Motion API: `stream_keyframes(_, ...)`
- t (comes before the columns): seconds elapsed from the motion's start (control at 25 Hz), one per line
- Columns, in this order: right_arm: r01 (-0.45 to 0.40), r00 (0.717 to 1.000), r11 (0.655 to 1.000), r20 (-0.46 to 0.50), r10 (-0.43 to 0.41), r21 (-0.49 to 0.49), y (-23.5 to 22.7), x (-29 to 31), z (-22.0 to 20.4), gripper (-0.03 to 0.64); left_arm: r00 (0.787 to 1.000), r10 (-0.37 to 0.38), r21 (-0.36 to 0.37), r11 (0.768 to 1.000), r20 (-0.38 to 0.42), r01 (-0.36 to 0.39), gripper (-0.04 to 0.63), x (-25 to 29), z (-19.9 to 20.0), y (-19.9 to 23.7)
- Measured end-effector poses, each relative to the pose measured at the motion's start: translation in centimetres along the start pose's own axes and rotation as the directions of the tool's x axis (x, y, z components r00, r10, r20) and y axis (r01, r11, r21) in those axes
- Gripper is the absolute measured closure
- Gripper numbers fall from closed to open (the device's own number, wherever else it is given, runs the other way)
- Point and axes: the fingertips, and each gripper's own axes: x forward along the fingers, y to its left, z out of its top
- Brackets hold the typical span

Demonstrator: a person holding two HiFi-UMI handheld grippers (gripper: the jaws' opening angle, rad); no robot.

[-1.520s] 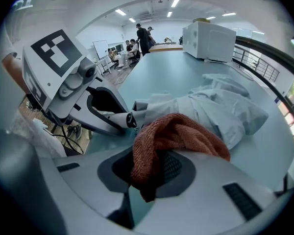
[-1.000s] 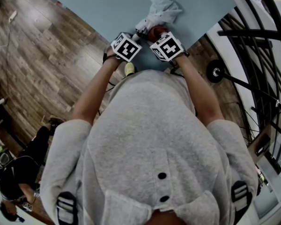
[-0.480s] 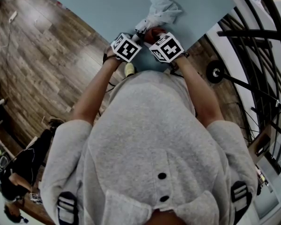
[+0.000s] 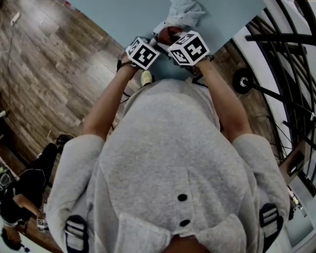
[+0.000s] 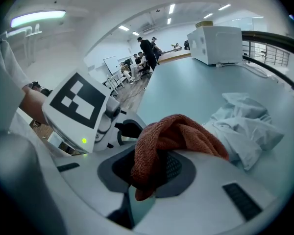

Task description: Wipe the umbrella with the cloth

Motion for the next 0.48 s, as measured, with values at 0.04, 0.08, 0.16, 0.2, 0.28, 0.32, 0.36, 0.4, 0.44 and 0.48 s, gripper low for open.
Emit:
stream_keyframes(0.04,-0.008,1.000,1.000,0.012,0.008,-0.006,0.2,-0.2,0.5,0.543,1.000,0.002,0.001,1.000,0.001,-0.002,0.437,0.0,0.0,0.0)
stream_keyframes(0.08,-0.016,1.000,1.000,0.026,0.016,-0.015,0.4,-0.5,1.2,0.543,1.000,0.004,0.002,1.000,0.002,-0.004,0.437,-0.1,0.0,0.0)
stream_keyframes(0.16,-0.025,0.998,0.999,0.053,0.027,-0.034,0.7,-1.0,2.4,0.543,1.000,0.004,0.002,1.000,0.004,-0.004,0.437,0.0,-0.1,0.0)
stream_keyframes(0.2,-0.028,0.997,0.999,0.067,0.031,-0.043,0.8,-1.2,3.0,0.543,1.000,0.004,0.000,1.000,0.004,-0.004,0.437,0.1,-0.2,0.0)
stream_keyframes(0.28,-0.044,0.994,0.997,0.100,0.051,-0.065,1.1,-1.7,4.3,0.543,1.000,0.004,-0.002,1.000,0.004,-0.004,0.437,0.1,-0.2,0.0)
stream_keyframes(0.32,-0.062,0.990,0.995,0.119,0.071,-0.080,1.4,-2.1,4.9,0.543,1.000,0.004,-0.002,1.000,0.004,-0.004,0.437,0.1,-0.2,0.0)
stream_keyframes(0.36,-0.084,0.986,0.992,0.138,0.097,-0.099,1.9,-2.6,5.5,0.543,1.000,0.003,-0.003,1.000,0.004,-0.003,0.437,0.1,-0.1,0.0)
stream_keyframes(0.4,-0.108,0.979,0.987,0.157,0.126,-0.121,2.4,-3.0,6.1,0.543,1.000,0.003,-0.003,1.000,0.004,-0.003,0.437,0.0,0.0,-0.1)
stream_keyframes(0.44,-0.132,0.972,0.981,0.175,0.156,-0.143,2.8,-3.4,6.5,0.543,1.000,0.004,-0.002,1.000,0.006,-0.004,0.437,0.0,0.0,-0.1)
stream_keyframes(0.48,-0.152,0.965,0.975,0.188,0.181,-0.159,3.1,-3.5,6.8,0.543,1.000,0.006,0.000,1.000,0.008,-0.006,0.437,-0.1,0.1,0.0)
